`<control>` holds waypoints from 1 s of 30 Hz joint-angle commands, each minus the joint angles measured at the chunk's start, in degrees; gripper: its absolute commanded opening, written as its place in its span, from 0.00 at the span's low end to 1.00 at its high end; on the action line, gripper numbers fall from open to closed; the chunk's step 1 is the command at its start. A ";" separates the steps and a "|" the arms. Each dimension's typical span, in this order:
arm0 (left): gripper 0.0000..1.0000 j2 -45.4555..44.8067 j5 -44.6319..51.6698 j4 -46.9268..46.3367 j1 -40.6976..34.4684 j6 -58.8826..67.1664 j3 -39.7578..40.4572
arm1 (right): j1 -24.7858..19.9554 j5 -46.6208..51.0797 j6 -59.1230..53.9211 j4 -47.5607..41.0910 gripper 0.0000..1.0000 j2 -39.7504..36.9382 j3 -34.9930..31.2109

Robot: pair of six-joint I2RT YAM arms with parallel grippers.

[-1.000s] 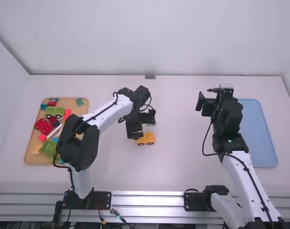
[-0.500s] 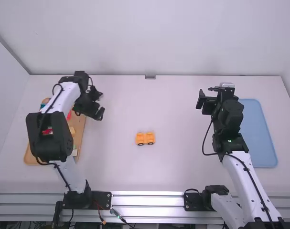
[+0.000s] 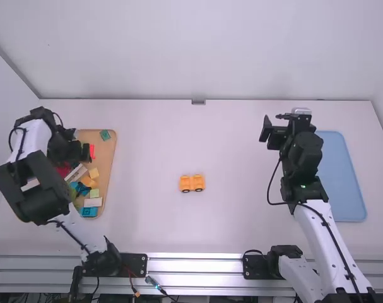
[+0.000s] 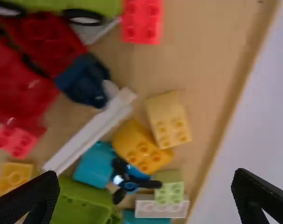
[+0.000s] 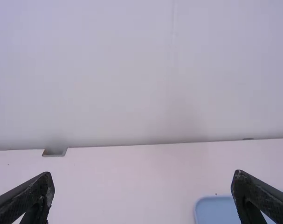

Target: Assemble lego blocks to make yellow taxi

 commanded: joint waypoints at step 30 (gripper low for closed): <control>1.00 -9.79 13.97 20.35 33.22 30.86 -20.22 | 0.26 -3.37 0.52 6.25 0.99 0.24 2.12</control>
